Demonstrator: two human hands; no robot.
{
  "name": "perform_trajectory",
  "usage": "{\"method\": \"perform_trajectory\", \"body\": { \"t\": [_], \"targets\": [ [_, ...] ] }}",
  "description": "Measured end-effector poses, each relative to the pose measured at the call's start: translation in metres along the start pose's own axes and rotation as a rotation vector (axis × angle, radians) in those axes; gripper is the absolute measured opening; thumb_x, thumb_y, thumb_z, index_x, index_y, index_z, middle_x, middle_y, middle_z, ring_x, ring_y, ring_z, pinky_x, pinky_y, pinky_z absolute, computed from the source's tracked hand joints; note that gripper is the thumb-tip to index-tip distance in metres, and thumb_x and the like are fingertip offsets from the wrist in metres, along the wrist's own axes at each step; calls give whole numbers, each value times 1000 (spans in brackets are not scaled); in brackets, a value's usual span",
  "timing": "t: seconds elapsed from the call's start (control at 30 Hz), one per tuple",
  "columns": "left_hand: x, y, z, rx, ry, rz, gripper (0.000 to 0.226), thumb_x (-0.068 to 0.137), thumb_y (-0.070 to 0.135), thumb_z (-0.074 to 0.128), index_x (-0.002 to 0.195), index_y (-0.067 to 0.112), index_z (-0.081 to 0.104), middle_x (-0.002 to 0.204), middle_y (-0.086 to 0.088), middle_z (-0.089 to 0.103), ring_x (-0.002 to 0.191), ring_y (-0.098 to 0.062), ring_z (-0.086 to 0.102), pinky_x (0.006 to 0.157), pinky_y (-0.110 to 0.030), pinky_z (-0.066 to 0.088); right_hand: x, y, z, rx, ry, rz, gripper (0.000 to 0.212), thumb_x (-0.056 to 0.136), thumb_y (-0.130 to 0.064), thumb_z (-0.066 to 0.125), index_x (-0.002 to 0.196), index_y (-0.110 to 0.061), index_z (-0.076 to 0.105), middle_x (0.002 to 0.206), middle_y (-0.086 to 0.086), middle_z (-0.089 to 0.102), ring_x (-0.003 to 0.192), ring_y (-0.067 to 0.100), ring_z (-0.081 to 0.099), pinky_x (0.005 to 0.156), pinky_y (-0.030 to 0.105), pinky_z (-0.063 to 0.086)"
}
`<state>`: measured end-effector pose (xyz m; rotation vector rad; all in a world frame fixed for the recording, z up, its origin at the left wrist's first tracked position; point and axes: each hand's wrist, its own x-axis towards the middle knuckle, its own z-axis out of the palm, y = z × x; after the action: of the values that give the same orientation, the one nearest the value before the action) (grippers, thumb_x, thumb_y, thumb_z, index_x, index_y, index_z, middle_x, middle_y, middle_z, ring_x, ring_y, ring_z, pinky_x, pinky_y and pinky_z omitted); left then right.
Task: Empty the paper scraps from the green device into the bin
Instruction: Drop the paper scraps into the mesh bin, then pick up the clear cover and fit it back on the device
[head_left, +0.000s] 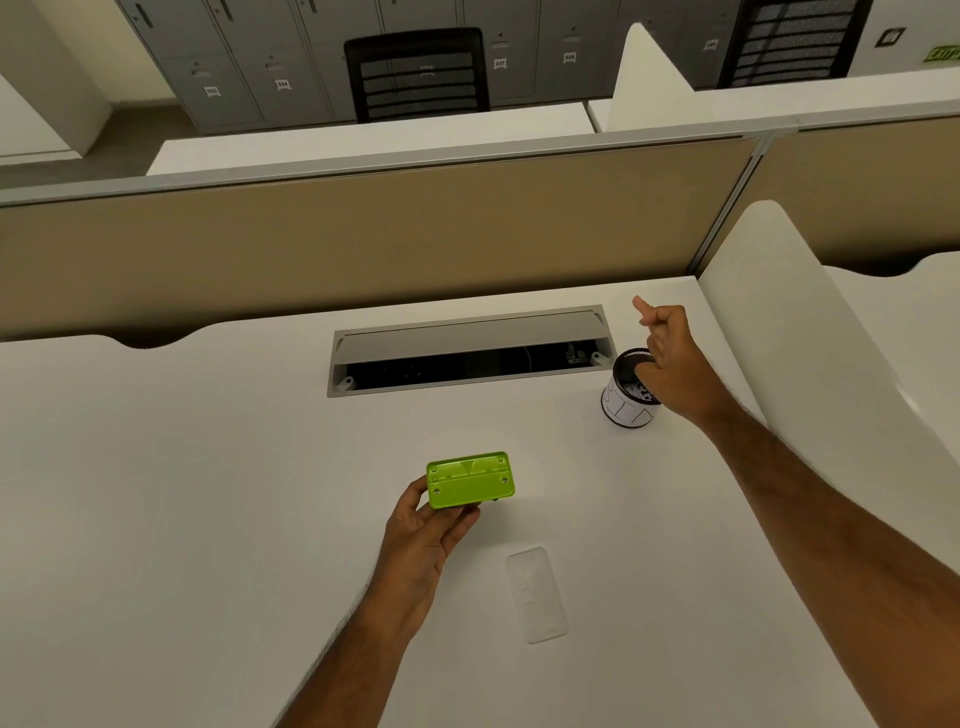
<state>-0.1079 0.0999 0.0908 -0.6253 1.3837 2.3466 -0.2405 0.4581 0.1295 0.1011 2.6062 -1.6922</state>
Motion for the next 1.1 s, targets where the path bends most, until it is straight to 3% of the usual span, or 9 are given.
{"method": "perform_trajectory", "body": {
  "t": [0.13,0.23,0.33,0.5,0.53,0.6,0.73,1.0,1.1],
  "targets": [
    [1,0,-1,8,-10,3,43,101,-3,62,142,10,58,128,-22,76,121,-34,74,102,-37,60,-2,0,2,139,63,-27,40,101,6,39,111,-32,41,166,4,35,152,14,33,126,47,26],
    [2,0,-2,9,-8,5,43,102,-3,62,142,10,58,129,-23,75,121,-34,74,103,-38,59,0,-6,1,343,83,11,14,112,-13,30,117,-19,41,167,6,33,154,19,32,126,51,23],
    [2,0,-2,8,-3,8,42,102,-4,61,141,11,58,127,-21,76,119,-33,75,103,-38,59,0,-11,1,456,94,30,14,112,-22,33,121,-15,41,167,8,32,154,22,32,126,54,24],
    [1,1,-1,6,-7,8,43,101,-4,61,141,12,58,126,-20,77,118,-33,75,102,-38,60,-2,-18,1,523,111,61,47,95,-43,61,125,-14,40,165,7,33,151,24,34,123,50,32],
    [2,1,-1,5,-7,8,43,102,-4,61,142,12,58,127,-20,77,119,-33,75,102,-38,60,-2,-17,1,504,90,66,44,94,-40,61,123,-13,41,165,6,34,150,23,36,122,49,33],
    [1,1,-1,7,-11,8,43,102,-3,61,142,11,58,128,-21,76,120,-34,74,103,-38,60,1,-9,2,409,95,48,18,102,-25,51,119,-18,49,160,4,43,148,21,41,122,50,35],
    [1,1,-1,-8,-4,10,42,101,-6,61,139,11,60,127,-23,76,116,-33,76,99,-36,62,4,3,1,159,182,1,26,101,2,53,124,-8,57,140,2,65,133,12,59,116,48,45],
    [-6,2,-5,-23,3,20,41,101,-6,62,138,11,60,126,-23,76,115,-32,77,98,-35,63,-25,-9,16,139,345,-15,26,95,-3,66,120,-6,61,121,8,70,110,18,69,95,25,57],
    [-13,2,-10,-32,5,28,43,100,-6,62,140,10,59,125,-22,77,115,-32,77,98,-36,62,-44,-10,32,208,352,11,23,94,-1,65,116,-7,60,113,11,70,100,16,69,87,26,58]
  ]
}}
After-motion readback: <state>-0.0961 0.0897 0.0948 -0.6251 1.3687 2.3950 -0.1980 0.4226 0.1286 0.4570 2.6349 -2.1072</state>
